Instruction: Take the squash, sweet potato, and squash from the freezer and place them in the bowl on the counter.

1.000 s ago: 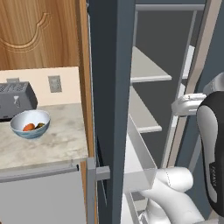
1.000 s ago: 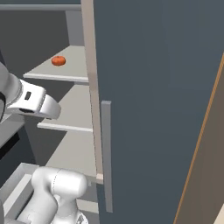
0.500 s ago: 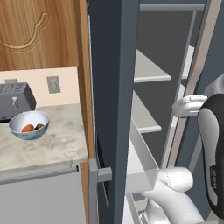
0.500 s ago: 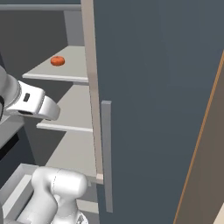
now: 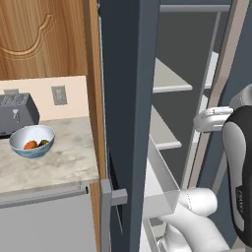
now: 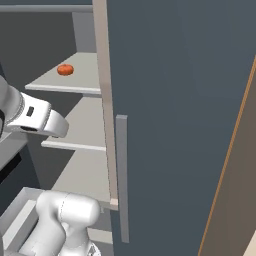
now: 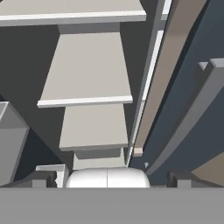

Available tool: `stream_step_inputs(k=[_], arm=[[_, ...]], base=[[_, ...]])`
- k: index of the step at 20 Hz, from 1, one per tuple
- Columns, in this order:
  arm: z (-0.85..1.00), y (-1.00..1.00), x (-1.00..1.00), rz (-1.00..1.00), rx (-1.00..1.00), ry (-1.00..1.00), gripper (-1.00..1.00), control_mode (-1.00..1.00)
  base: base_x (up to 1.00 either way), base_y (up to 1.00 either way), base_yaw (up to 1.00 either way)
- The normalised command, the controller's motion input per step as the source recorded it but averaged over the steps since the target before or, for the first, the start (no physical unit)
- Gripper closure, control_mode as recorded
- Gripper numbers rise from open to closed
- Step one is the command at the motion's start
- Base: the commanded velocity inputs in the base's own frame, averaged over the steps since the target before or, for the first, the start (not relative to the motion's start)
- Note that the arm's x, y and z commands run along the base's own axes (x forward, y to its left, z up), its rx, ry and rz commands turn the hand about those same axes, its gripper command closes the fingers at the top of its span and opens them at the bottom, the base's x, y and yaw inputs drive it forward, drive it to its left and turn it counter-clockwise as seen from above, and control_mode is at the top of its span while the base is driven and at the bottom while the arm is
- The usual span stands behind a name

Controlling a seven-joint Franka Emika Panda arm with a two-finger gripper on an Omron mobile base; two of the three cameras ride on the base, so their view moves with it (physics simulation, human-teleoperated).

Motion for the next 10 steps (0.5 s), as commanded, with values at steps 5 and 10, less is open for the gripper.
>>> stream_step_inputs(k=[5, 10], arm=[[0.00, 0.00, 0.00, 0.00, 0.00, 0.00, -1.00, 1.00], [0.00, -0.01, 0.00, 0.03, 0.00, -0.03, -1.00, -1.00]], base=[[0.00, 0.00, 0.00], [0.00, 0.00, 0.00]])
